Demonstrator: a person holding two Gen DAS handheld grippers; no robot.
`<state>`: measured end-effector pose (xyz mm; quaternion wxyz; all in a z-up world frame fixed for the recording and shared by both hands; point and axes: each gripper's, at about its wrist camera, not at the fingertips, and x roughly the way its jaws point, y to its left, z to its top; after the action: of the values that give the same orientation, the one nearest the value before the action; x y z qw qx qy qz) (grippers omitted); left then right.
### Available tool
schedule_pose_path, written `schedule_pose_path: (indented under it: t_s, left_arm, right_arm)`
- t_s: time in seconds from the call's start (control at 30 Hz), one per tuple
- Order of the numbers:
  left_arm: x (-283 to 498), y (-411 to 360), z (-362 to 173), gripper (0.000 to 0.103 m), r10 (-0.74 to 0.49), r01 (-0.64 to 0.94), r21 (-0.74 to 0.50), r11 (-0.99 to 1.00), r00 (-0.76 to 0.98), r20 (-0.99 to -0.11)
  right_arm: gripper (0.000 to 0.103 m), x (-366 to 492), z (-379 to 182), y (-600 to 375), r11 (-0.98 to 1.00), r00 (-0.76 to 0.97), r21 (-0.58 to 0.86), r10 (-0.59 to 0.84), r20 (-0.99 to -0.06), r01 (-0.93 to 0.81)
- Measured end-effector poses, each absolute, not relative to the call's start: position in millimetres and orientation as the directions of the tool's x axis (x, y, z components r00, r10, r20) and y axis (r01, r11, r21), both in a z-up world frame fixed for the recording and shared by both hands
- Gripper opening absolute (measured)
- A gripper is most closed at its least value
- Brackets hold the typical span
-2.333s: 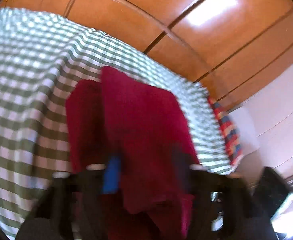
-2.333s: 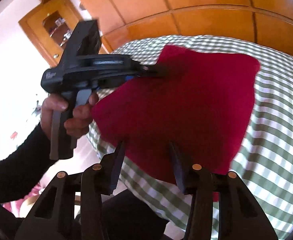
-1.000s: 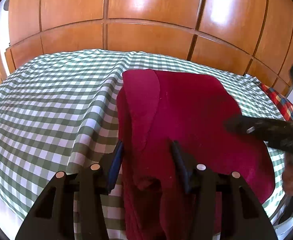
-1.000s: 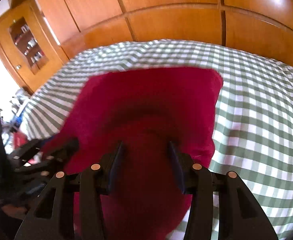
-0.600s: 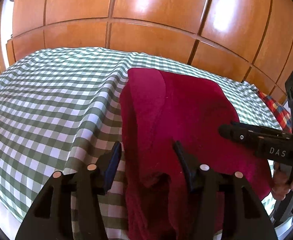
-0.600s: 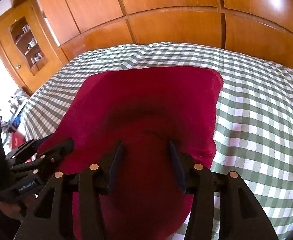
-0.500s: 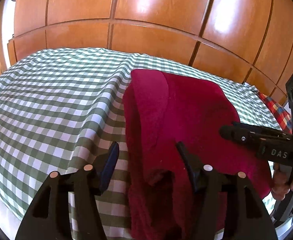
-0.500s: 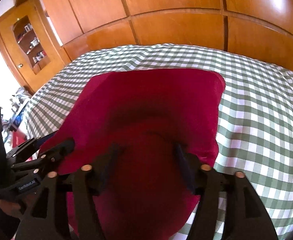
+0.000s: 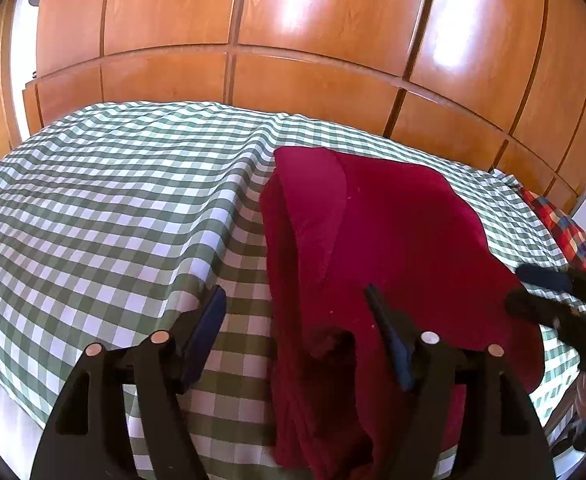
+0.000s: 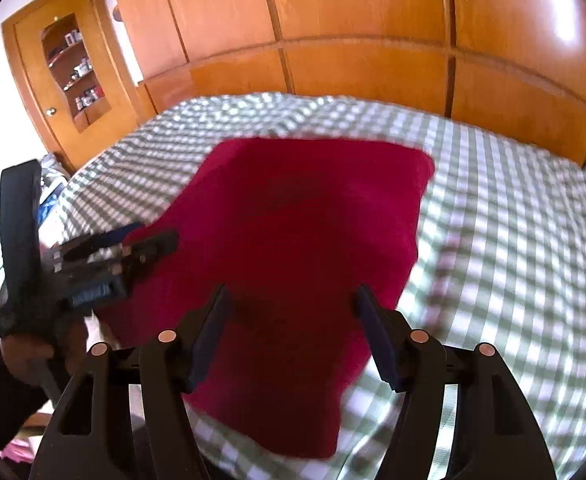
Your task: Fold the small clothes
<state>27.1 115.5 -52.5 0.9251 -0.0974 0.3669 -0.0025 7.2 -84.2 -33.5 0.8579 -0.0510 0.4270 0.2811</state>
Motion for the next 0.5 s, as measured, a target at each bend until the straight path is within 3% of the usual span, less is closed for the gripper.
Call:
schedule_pose_path:
  t_s: [0.17,0.23,0.5]
  left_arm:
    - [29.4,116.8,-60.9,0.079,-0.092,-0.061,-0.193,0.979,0.717,-0.691]
    - [29.6,117.8,-61.9,0.079,-0.100,-0.056,-0.200,0.978,0.718,-0.689]
    - [30.9,121.6,-64.7,0.079,-0.135,-0.032,-0.226,0.974,0.719,-0.682]
  right_arm:
    - [0.064,2.5,-46.7,-86.9,0.849,0.481,0.130,0.409,-0.775,-0.512]
    - [0.070,6.9,-43.8,-89.6,0.844,0.464,0.155,0.425,-0.777,-0.513]
    - [0.086,39.5,-40.0,-121.2,0.813,0.387,0.388,0.557,-0.735,-0.433]
